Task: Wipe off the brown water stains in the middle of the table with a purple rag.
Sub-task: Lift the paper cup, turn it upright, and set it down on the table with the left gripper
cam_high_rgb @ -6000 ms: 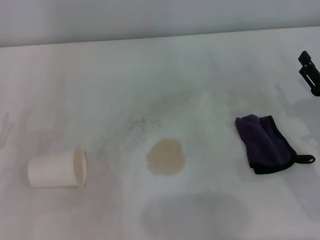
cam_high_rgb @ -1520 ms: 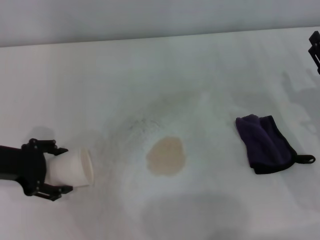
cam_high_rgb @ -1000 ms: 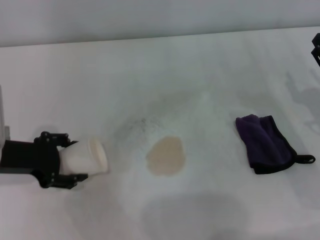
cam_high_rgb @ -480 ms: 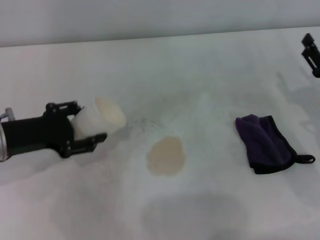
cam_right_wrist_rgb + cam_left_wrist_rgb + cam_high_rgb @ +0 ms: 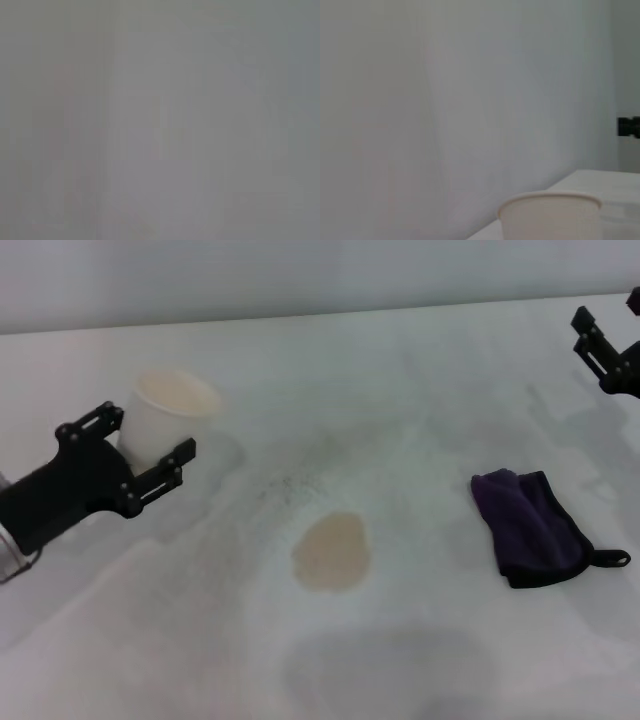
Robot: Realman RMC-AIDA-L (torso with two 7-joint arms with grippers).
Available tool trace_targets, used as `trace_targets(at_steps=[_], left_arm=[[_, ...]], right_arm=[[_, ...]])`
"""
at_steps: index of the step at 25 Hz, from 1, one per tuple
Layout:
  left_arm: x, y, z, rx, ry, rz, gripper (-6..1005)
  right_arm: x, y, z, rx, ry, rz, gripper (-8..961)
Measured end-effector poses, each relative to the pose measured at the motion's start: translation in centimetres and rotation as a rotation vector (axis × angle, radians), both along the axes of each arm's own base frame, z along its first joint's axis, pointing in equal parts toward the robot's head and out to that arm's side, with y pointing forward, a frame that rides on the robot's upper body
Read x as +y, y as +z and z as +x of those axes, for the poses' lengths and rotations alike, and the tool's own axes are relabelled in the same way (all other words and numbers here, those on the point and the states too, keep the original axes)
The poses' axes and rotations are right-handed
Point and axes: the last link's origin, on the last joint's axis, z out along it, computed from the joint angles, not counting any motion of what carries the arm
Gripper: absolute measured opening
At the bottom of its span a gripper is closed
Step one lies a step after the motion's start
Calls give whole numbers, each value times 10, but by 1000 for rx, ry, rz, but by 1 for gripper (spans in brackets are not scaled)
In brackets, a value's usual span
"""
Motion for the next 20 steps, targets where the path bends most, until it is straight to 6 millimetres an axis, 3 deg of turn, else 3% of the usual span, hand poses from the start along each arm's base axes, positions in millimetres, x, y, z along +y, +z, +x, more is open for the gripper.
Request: trace_targets(at_steps=[12, 20], left_arm=[[-36, -26, -28, -29, 149, 18, 689], [-47, -33, -47, 20, 238, 9, 690]], right_arm=[[6, -3, -5, -54, 32, -48, 727], [6, 1, -3, -58, 34, -41, 727]])
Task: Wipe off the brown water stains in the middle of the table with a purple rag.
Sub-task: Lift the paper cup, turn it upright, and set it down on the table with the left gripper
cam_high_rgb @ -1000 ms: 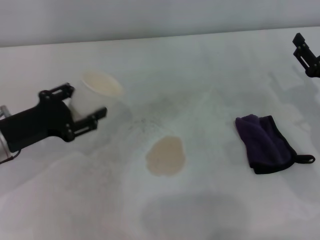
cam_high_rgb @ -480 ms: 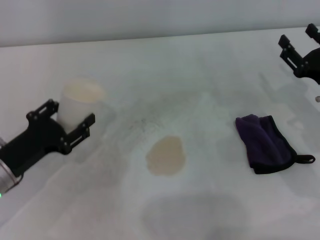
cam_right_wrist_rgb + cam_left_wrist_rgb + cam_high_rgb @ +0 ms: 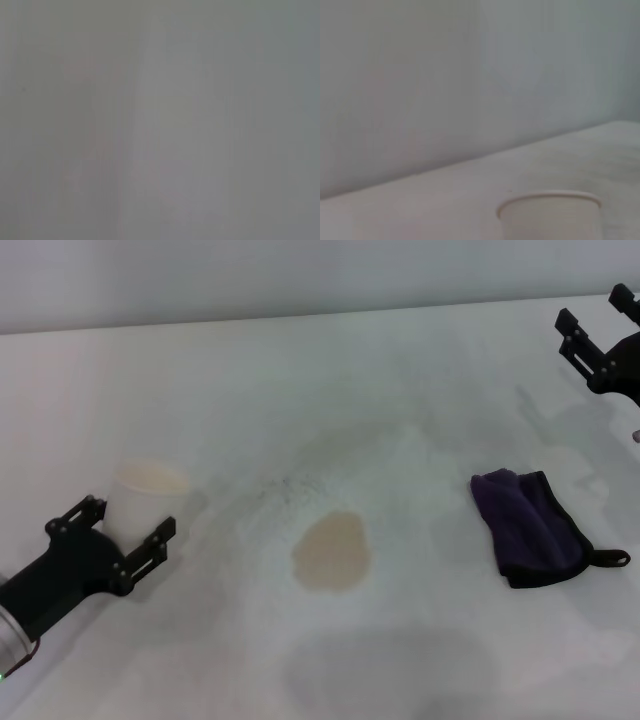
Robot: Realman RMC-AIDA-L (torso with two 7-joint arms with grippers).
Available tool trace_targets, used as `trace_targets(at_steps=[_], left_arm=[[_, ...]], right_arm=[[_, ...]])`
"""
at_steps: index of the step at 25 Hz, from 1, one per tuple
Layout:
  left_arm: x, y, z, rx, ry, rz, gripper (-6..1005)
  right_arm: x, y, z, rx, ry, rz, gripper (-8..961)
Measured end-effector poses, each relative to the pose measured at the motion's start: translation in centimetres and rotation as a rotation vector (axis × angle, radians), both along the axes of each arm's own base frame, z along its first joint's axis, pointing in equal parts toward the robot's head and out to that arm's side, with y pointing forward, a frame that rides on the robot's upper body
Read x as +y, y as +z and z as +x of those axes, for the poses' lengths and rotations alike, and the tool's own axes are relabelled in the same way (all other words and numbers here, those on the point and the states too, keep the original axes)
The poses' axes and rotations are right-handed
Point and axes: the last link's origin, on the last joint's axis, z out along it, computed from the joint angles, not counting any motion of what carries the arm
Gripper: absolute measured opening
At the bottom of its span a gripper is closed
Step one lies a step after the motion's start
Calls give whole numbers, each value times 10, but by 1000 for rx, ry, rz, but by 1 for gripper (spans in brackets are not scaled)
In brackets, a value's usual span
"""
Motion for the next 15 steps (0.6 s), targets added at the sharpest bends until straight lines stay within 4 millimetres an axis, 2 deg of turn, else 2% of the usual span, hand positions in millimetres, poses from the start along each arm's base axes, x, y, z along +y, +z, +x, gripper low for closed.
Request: trace_targets(at_steps=[15], left_arm=[[-19, -8, -9, 34, 3, -20, 690]], right_arm=[[5, 3, 1, -11, -9, 5, 728]])
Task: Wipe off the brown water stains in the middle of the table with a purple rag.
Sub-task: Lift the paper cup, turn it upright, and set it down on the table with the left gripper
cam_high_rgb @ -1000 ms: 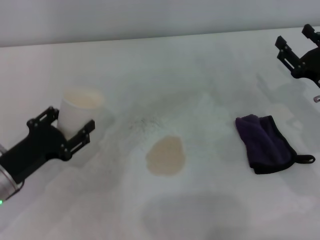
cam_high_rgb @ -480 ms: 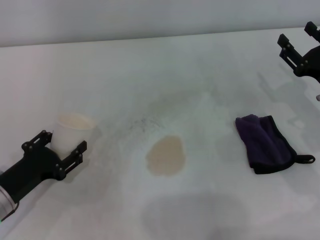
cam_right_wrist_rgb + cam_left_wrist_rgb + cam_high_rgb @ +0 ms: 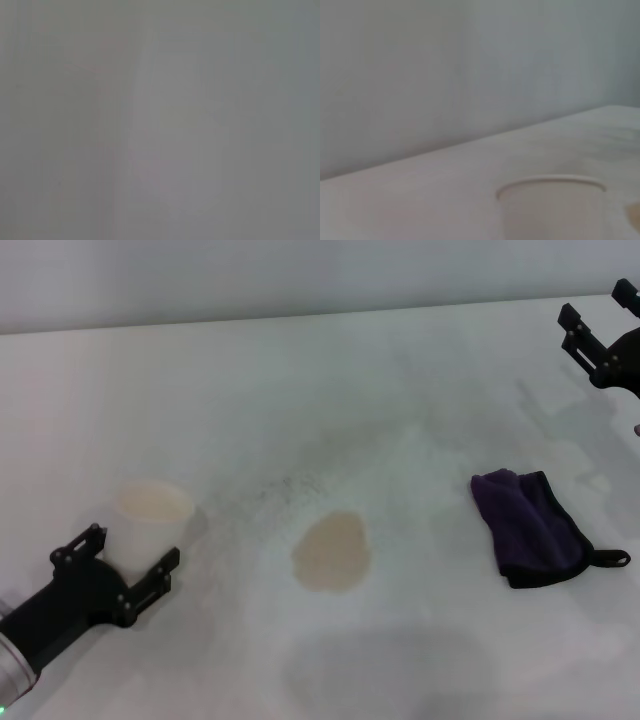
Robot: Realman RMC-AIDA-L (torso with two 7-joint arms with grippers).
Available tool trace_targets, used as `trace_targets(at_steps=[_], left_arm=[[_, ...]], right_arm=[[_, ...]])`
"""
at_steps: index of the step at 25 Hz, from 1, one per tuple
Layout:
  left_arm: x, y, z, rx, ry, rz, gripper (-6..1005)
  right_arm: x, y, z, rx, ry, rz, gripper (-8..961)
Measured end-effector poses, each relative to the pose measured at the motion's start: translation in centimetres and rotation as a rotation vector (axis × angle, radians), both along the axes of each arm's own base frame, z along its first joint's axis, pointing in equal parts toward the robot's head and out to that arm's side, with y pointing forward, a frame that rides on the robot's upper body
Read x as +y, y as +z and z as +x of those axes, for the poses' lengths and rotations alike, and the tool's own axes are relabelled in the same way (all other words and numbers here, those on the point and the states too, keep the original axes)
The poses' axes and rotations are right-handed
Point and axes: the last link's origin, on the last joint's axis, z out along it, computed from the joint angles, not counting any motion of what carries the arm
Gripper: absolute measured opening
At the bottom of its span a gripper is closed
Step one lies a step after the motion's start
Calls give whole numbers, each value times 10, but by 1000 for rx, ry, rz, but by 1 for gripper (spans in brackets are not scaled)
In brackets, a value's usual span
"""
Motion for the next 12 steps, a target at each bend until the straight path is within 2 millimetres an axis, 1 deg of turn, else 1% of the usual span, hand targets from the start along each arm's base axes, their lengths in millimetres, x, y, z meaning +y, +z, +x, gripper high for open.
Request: trace_targets(at_steps=[12], left_arm=[[-20, -4, -9, 48, -13, 5, 691]], right_arm=[[0, 0, 3, 0, -22, -1, 728]])
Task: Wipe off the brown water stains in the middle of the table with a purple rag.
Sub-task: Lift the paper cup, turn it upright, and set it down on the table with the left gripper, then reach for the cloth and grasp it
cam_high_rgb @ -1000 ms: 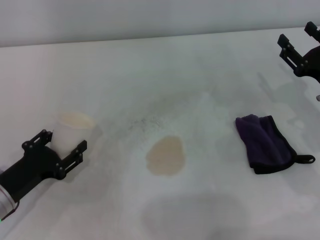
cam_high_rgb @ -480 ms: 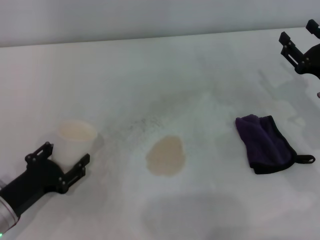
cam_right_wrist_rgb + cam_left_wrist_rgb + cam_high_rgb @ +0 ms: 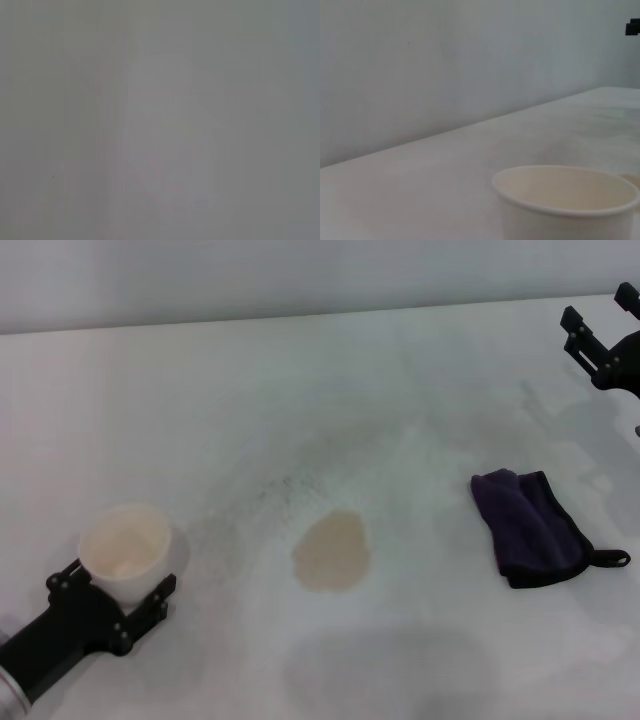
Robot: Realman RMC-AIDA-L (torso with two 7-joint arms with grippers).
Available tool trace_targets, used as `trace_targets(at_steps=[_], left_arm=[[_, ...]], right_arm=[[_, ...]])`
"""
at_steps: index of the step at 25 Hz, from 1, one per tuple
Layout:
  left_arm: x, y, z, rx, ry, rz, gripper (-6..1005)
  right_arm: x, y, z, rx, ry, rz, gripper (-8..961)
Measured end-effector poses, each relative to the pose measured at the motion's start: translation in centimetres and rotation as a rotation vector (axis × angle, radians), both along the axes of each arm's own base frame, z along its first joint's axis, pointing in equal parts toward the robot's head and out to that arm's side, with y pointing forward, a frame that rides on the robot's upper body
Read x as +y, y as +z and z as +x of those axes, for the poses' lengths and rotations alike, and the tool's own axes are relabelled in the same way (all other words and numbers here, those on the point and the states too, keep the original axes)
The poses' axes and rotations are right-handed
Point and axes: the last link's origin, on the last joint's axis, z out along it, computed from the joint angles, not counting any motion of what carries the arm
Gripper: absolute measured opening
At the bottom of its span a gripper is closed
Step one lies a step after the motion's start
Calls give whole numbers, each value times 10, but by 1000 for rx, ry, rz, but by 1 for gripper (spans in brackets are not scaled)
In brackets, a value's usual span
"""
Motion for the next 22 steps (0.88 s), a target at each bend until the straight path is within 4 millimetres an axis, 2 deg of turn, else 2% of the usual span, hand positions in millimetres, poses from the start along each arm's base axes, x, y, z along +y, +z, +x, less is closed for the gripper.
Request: trace_targets(at_steps=[6, 16, 22], left_arm=[[-10, 0, -3, -8, 6, 18, 694], [-13, 0, -3, 8, -8, 35, 739], [-19, -2, -3, 38, -43, 60, 825]], right_arm=[[-3, -1, 2, -4, -4, -5, 728], [-7, -5, 5, -2, -17, -13, 728], [-9, -5, 6, 0, -21, -15, 729]])
